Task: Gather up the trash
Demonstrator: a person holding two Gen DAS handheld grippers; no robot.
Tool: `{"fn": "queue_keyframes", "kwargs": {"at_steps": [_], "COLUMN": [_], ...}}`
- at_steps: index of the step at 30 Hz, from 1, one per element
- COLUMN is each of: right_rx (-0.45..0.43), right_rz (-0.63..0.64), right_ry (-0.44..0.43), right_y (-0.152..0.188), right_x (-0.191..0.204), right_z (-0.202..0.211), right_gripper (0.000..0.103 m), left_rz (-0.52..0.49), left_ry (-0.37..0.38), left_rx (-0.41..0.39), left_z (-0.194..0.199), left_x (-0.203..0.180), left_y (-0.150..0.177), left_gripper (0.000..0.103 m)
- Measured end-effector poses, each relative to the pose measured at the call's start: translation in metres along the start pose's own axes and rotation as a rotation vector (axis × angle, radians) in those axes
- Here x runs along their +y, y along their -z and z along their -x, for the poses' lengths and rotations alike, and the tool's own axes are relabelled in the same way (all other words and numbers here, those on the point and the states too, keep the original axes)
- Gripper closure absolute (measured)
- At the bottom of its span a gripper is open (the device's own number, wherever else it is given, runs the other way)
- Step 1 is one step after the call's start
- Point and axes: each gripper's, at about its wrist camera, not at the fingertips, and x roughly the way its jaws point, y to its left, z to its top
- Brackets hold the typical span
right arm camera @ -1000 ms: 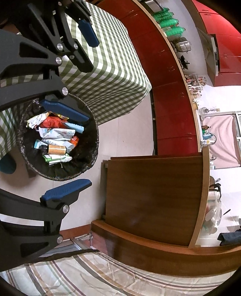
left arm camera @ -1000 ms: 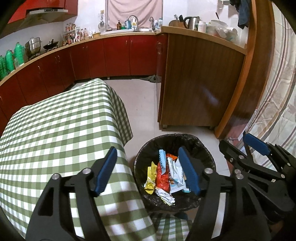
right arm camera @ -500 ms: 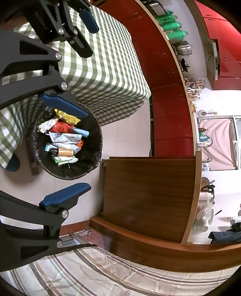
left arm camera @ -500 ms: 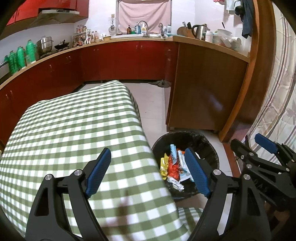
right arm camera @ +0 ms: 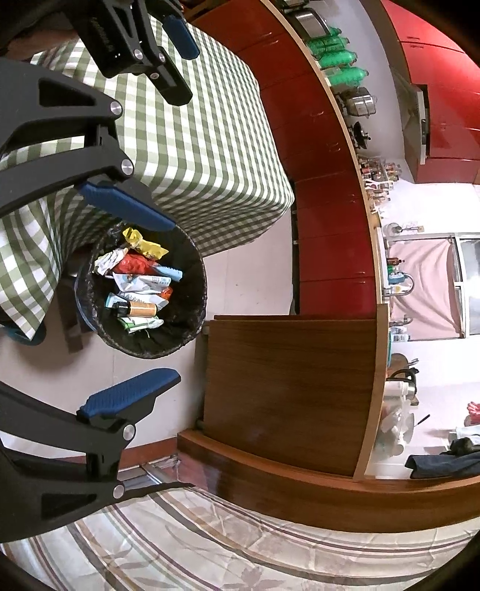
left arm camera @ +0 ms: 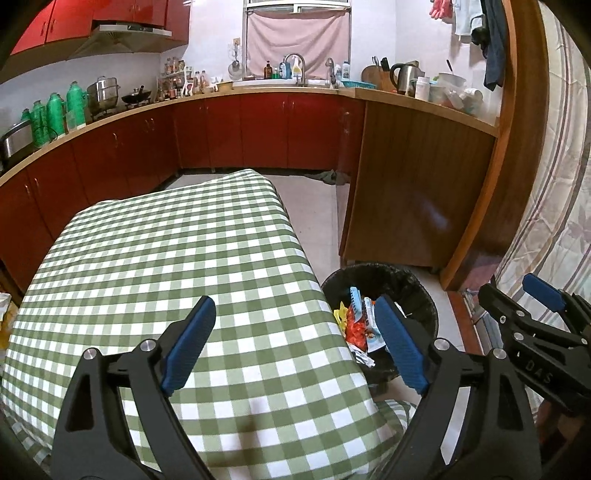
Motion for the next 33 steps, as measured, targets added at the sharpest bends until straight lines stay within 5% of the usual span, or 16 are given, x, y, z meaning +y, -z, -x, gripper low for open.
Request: {"fn": "queue_keyframes", "kwargs": {"at_steps": [33], "right_rx": [-0.015], "right_rz": [0.011], "right_ry": [-0.004], "right_y": [0.0005], "right_x": [0.0076], "right_z": [0.0029], "right_gripper": [0.027], "left_rz": [0.016], "left_ry": [-0.011], "left_rx": [-0.014], "left_z": [0.0105], "left_x": [0.0084], "left_y": [0.0045], "left_gripper": [0.015]}}
